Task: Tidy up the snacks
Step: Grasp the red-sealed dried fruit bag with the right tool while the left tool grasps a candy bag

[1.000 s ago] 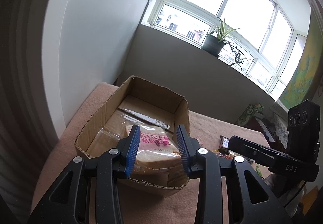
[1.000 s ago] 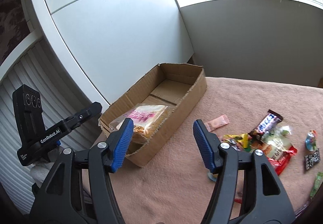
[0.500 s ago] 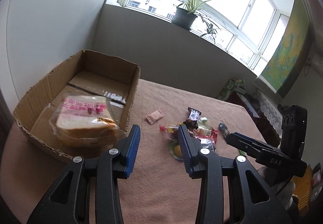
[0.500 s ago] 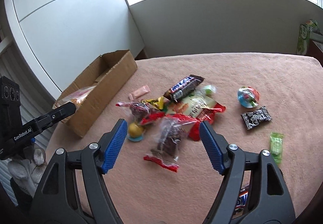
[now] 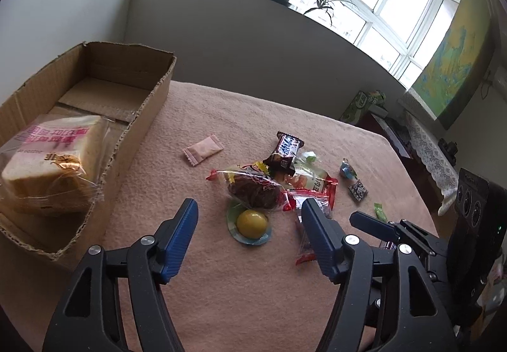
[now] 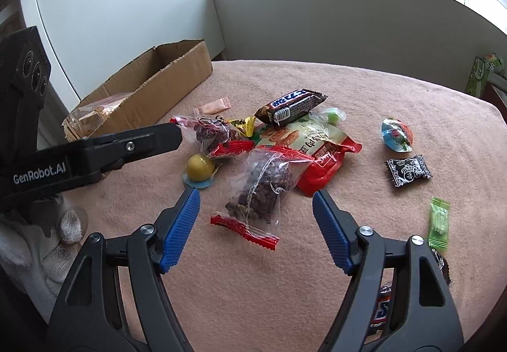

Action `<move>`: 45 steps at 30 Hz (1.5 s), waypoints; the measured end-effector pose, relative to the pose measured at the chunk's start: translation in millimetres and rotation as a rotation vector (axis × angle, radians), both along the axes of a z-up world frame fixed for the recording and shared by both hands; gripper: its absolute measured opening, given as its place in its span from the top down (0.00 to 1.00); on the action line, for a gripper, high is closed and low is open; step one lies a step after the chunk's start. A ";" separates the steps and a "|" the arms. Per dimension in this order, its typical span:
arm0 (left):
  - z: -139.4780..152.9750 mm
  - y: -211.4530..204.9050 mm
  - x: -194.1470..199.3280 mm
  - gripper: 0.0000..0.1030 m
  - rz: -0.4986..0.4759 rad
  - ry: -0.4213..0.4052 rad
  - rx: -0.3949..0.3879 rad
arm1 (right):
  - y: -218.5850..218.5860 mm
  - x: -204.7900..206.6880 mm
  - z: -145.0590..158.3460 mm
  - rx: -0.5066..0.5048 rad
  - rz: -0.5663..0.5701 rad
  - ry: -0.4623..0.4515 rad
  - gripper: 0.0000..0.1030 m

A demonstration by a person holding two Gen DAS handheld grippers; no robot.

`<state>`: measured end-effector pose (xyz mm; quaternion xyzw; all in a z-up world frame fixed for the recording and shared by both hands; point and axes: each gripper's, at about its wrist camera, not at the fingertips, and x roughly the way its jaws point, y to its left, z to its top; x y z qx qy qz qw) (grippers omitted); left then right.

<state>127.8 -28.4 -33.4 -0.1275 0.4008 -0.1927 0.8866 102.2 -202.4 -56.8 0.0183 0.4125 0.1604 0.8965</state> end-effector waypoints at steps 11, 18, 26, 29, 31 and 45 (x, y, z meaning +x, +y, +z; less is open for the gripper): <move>-21.9 -10.5 32.0 0.35 0.015 0.119 -0.093 | 3.3 7.0 -5.4 -0.005 0.013 0.031 0.26; -28.3 -22.0 32.4 0.40 0.005 0.129 -0.027 | 4.5 10.1 -7.8 -0.023 0.007 0.046 0.32; -27.3 -21.8 33.5 0.54 0.002 0.124 -0.014 | 7.6 10.1 -10.4 -0.034 0.008 0.058 0.53; -27.3 -21.7 33.5 0.57 0.000 0.124 -0.016 | 8.8 11.1 -11.9 -0.034 0.010 0.060 0.53; -27.7 -21.2 33.5 0.57 -0.001 0.125 -0.018 | 7.9 10.7 -12.2 -0.028 0.008 0.061 0.53; -30.9 -16.3 43.6 0.54 0.039 0.156 -0.045 | 6.8 20.2 -13.8 -0.008 -0.006 0.077 0.53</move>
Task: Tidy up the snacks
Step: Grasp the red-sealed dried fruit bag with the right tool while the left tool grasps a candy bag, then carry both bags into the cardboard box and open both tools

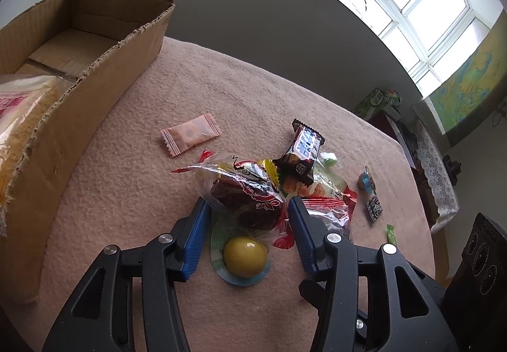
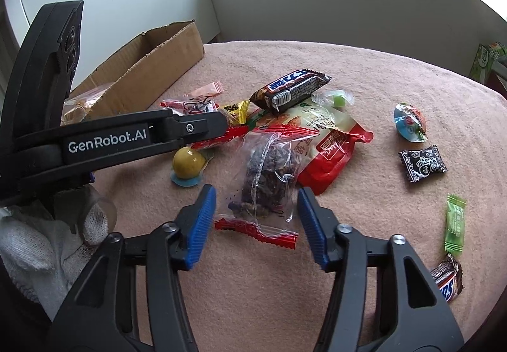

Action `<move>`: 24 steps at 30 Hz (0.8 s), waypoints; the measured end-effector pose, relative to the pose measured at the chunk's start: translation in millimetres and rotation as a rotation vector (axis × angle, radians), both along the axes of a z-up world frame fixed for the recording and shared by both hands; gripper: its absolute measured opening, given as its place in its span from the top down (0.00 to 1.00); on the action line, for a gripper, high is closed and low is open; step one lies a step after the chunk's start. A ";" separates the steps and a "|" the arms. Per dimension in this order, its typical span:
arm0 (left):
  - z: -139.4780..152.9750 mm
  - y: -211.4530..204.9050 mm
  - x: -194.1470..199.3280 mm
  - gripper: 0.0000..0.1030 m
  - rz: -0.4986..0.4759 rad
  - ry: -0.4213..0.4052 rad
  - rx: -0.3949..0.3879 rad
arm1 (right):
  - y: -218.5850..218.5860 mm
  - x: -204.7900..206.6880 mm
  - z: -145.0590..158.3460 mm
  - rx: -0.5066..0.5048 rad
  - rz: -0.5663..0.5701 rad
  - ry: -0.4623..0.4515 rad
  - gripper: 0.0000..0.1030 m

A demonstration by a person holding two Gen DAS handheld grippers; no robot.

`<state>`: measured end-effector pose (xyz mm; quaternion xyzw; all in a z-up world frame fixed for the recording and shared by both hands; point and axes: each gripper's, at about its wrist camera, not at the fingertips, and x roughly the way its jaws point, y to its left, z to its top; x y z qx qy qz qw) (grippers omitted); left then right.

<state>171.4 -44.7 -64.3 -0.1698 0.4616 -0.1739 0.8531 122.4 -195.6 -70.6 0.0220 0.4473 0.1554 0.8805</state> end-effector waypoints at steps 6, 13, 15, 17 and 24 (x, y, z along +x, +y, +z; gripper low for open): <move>4.9 -9.0 -7.0 0.59 -0.015 -0.058 0.088 | -2.1 -4.4 2.5 0.014 -0.001 -0.009 0.53; 14.2 -6.9 -18.4 0.60 -0.006 -0.123 0.151 | -6.1 -15.6 16.8 0.018 -0.013 -0.054 0.53; 18.7 -4.4 -22.2 0.60 0.001 -0.143 0.161 | -5.7 -16.6 23.2 0.029 -0.016 -0.070 0.53; 23.4 -1.8 -26.3 0.60 0.007 -0.161 0.163 | -4.4 -16.8 30.1 0.038 -0.018 -0.087 0.53; 47.7 12.9 -41.4 0.60 0.047 -0.251 0.173 | 8.0 -3.9 56.4 0.074 -0.008 -0.129 0.53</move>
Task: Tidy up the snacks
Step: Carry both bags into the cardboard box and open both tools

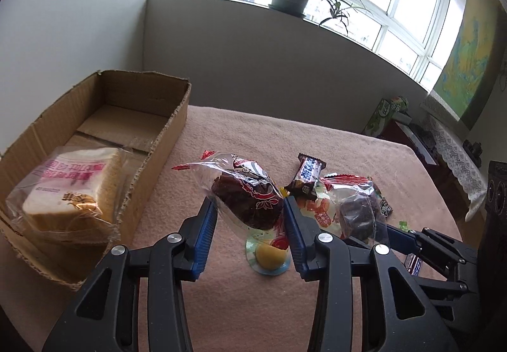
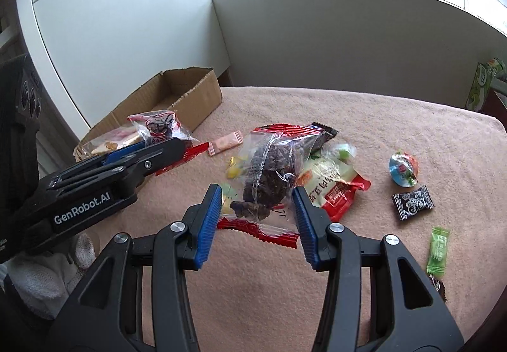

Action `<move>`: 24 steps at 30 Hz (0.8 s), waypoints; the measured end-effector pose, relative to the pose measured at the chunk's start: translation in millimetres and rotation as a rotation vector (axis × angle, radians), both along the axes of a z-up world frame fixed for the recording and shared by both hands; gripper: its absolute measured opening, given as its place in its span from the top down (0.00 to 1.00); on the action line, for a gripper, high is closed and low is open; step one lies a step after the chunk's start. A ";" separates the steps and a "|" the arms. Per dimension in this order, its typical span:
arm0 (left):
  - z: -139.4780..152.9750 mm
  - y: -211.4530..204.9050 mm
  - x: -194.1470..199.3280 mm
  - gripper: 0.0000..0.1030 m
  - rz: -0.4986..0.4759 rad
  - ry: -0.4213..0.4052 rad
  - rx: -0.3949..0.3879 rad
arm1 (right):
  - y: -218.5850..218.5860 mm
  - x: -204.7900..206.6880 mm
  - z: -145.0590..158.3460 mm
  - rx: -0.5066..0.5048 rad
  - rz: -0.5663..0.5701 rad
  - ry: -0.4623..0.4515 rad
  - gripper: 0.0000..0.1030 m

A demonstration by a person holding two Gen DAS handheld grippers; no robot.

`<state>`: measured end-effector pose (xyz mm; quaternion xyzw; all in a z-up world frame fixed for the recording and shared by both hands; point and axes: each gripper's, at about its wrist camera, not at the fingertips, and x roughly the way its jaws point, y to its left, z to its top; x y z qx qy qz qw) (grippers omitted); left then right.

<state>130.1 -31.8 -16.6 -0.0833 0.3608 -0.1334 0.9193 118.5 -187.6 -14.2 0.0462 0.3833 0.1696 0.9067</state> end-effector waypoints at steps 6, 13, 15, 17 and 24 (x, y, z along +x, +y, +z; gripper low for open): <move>16.9 21.1 -7.6 0.60 0.035 -0.061 -0.005 | 26.4 24.3 22.7 0.055 0.045 -0.013 0.53; 30.0 56.7 -15.6 0.60 0.103 -0.121 0.007 | 72.4 48.3 34.3 0.055 0.086 -0.031 0.53; 29.8 68.6 -14.6 0.60 0.125 -0.123 0.007 | 83.5 56.8 33.4 0.060 0.090 -0.025 0.53; 28.1 80.9 -14.1 0.60 0.147 -0.118 0.003 | 93.4 64.4 32.1 0.066 0.094 -0.019 0.53; 25.3 123.2 -12.6 0.60 0.235 -0.120 -0.002 | 126.6 82.3 26.4 0.093 0.134 -0.002 0.53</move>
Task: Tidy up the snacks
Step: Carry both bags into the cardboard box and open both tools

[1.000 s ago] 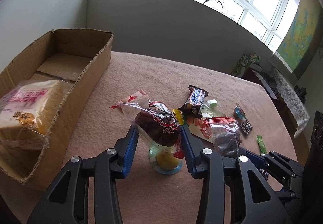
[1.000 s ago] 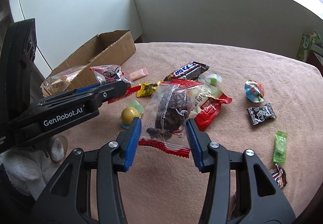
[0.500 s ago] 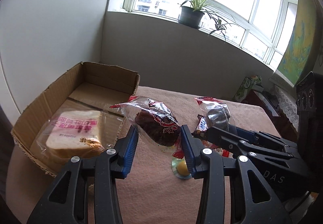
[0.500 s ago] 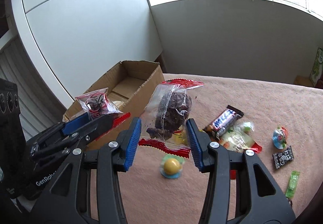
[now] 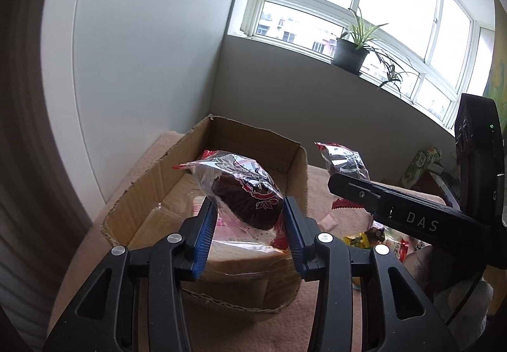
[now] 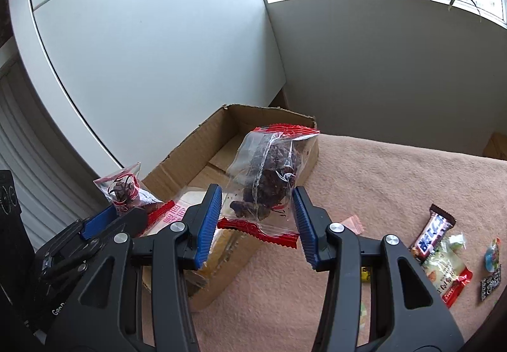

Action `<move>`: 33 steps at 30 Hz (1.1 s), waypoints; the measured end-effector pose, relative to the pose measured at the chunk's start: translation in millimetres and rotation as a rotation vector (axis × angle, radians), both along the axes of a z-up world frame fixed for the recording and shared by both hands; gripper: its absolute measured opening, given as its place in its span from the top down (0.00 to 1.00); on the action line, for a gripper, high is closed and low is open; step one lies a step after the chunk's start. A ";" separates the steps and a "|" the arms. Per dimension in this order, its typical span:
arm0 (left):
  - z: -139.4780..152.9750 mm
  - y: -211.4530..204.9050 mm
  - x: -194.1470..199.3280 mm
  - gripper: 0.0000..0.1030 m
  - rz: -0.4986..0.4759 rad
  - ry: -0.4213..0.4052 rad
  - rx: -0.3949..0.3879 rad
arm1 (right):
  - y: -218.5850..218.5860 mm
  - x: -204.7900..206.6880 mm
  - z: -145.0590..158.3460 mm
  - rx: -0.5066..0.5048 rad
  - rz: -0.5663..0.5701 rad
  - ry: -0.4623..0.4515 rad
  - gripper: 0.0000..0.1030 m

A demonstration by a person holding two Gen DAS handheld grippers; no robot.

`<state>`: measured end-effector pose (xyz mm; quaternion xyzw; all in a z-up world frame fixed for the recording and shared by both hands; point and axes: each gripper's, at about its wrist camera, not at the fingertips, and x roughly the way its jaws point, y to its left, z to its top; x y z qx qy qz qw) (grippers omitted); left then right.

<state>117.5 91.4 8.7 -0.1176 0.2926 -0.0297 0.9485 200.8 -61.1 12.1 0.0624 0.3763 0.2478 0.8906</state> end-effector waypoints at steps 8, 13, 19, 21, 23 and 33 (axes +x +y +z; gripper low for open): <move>-10.2 19.0 3.1 0.60 0.037 0.031 -0.008 | 30.2 21.7 -10.8 -0.028 0.012 0.009 0.53; -13.8 23.7 5.9 0.60 0.042 0.045 -0.015 | 41.5 31.1 -16.6 -0.029 0.010 0.023 0.47; -13.3 27.9 7.2 0.50 0.059 0.044 -0.015 | 40.0 24.9 -8.3 -0.021 -0.016 -0.018 0.16; -13.2 30.3 5.6 0.49 0.063 0.045 -0.019 | 39.6 25.0 -7.2 -0.018 -0.022 -0.018 0.15; -13.4 31.1 4.1 0.49 0.063 0.046 -0.020 | 38.9 25.3 -7.4 -0.018 -0.023 -0.014 0.14; -9.4 28.9 -1.5 0.49 0.053 0.026 -0.019 | 21.7 7.3 0.3 -0.056 -0.030 -0.026 0.14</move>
